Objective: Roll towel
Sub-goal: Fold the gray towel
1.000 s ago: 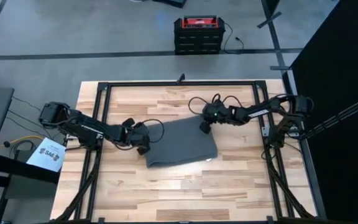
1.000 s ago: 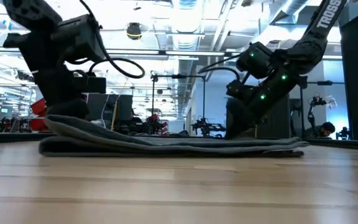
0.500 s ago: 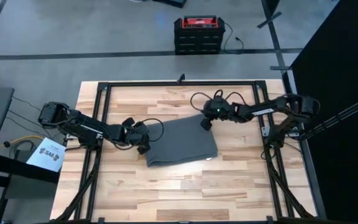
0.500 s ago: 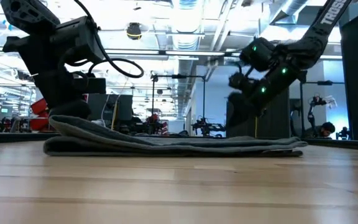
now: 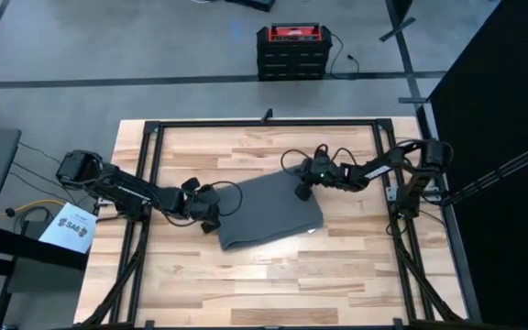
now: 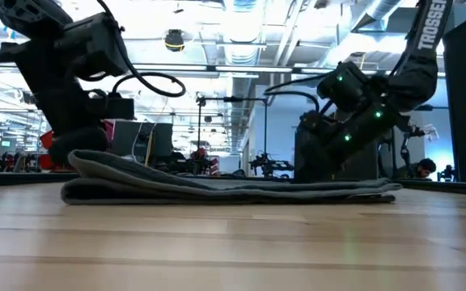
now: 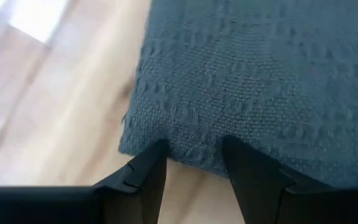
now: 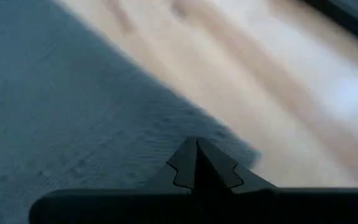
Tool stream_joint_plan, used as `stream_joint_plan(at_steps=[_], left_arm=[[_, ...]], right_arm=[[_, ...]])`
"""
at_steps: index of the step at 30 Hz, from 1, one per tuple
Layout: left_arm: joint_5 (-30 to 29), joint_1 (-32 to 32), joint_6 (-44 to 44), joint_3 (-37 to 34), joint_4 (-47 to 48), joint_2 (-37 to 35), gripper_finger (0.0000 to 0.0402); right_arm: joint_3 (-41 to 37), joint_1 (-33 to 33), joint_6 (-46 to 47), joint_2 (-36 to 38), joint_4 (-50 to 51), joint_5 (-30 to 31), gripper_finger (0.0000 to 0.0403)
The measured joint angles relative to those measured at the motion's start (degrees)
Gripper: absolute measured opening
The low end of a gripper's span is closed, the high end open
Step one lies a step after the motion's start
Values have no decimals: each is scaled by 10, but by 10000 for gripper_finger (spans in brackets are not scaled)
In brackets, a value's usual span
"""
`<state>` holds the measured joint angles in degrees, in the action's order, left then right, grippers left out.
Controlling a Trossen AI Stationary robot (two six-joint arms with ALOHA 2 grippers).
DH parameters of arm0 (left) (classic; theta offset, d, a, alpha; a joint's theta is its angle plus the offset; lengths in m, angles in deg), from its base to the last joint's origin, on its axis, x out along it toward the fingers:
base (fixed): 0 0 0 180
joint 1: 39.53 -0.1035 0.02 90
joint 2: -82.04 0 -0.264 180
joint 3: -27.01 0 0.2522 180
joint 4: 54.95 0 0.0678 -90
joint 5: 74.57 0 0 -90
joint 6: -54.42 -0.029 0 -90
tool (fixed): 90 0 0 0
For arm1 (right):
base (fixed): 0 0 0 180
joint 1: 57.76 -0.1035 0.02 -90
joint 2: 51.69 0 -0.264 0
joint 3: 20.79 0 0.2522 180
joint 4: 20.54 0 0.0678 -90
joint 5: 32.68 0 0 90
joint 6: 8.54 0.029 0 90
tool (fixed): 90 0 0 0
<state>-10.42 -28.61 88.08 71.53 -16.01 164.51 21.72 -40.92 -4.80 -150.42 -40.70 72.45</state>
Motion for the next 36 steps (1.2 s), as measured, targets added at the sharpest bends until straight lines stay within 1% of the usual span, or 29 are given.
stream_joint_plan(at_steps=[2,4,5,8,10,14,17,19,20,21,24,26,29,31,33,34,36], left_arm=[[12,17,10,20,21,-6,150],[27,36,14,44,48,-14,150],[33,47,15,59,52,-19,150],[23,82,20,101,36,-37,150],[18,107,25,107,22,-35,150],[22,139,60,98,0,-17,150],[43,156,102,80,-10,23,150],[73,166,111,78,-44,52,150],[81,171,111,80,-69,67,150],[97,176,110,82,-104,83,150],[142,192,106,104,-192,128,150],[162,198,86,133,-208,144,150],[177,199,12,195,-199,159,150],[159,191,-50,248,-198,153,150],[122,185,-115,298,-173,144,150],[95,183,-143,320,-151,143,150],[16,180,-185,354,-92,147,150]], right_arm=[[0,-2,-2,21,2,3,0],[0,-21,-3,51,16,-5,0],[0,-34,-5,66,23,-20,0],[0,-85,-6,94,38,-75,0],[0,-128,-1,96,39,-102,0],[0,-210,29,82,39,-110,0],[0,-257,51,60,41,-109,0],[0,-272,57,49,53,-108,0],[0,-273,58,45,64,-101,0],[0,-270,57,43,80,-81,0],[0,-240,40,41,114,-25,0],[1,-200,2,41,110,-18,0],[15,-124,-40,41,114,-10,0],[30,-81,-43,48,115,-9,0],[42,-63,-62,66,115,-16,0],[44,-63,-71,79,119,-17,0],[45,-78,-81,110,135,-19,0]])
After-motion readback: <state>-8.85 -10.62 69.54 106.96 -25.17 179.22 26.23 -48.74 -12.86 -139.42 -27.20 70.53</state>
